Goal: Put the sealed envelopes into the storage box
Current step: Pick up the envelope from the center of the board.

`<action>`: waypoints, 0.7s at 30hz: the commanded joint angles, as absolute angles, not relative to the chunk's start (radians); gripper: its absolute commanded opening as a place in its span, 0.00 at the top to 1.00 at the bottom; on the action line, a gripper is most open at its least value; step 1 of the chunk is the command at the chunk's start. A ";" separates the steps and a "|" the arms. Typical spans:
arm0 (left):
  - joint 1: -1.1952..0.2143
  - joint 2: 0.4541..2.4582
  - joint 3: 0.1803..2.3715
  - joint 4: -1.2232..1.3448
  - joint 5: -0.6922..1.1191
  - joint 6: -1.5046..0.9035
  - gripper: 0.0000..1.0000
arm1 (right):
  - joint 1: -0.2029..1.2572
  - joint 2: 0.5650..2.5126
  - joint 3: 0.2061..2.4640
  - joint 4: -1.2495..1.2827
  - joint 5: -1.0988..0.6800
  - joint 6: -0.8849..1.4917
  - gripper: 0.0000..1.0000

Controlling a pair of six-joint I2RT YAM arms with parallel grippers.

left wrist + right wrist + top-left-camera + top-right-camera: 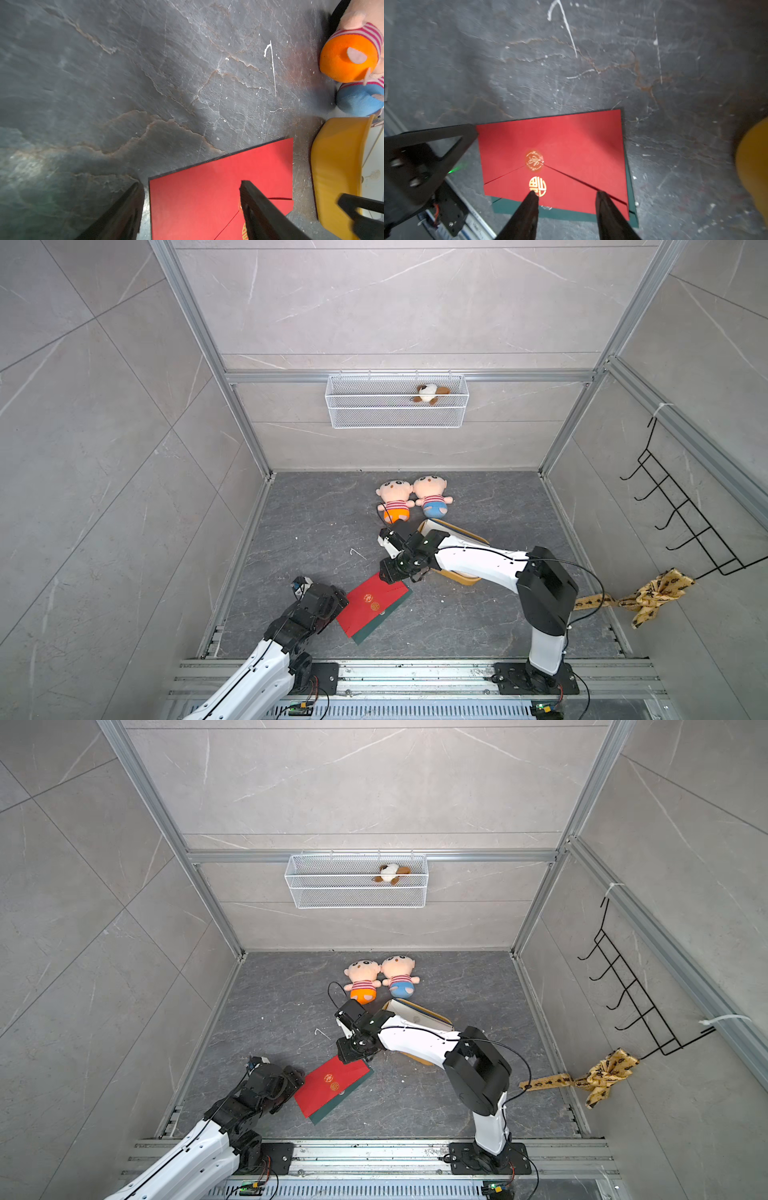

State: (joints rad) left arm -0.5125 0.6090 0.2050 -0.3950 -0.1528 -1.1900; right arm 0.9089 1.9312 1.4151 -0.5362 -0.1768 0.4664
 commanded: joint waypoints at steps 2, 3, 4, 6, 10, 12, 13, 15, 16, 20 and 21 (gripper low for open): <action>-0.517 0.612 0.175 -0.420 -0.090 -1.227 0.23 | 0.910 1.986 1.448 -0.571 -0.082 0.534 0.51; -0.518 0.613 0.175 -0.420 -0.085 -1.232 0.24 | 0.909 1.994 1.442 -0.568 -0.081 0.539 0.51; -0.519 0.613 0.172 -0.420 -0.079 -1.235 0.24 | 0.910 2.002 1.441 -0.571 -0.085 0.541 0.51; -0.521 0.613 0.167 -0.417 -0.072 -1.238 0.24 | 0.910 2.016 1.432 -0.568 -0.108 0.547 0.52; -0.524 0.612 0.163 -0.419 -0.073 -1.238 0.24 | 0.910 2.008 1.389 -0.551 -0.084 0.561 0.52; -0.525 0.613 0.163 -0.419 -0.072 -1.239 0.24 | 0.910 2.011 1.385 -0.557 -0.085 0.561 0.51; -0.525 0.613 0.161 -0.419 -0.073 -1.240 0.24 | 0.910 2.011 1.380 -0.558 -0.085 0.563 0.51; -0.528 0.612 0.162 -0.419 -0.076 -1.240 0.24 | 0.911 2.003 1.368 -0.557 -0.063 0.566 0.51; -0.528 0.612 0.162 -0.419 -0.078 -1.241 0.24 | 0.910 1.999 1.364 -0.561 -0.048 0.568 0.51; -0.529 0.605 0.164 -0.422 -0.083 -1.242 0.24 | 0.910 1.987 1.351 -0.573 -0.023 0.572 0.50; -0.528 0.603 0.163 -0.422 -0.084 -1.244 0.24 | 0.910 1.982 1.346 -0.574 -0.026 0.574 0.50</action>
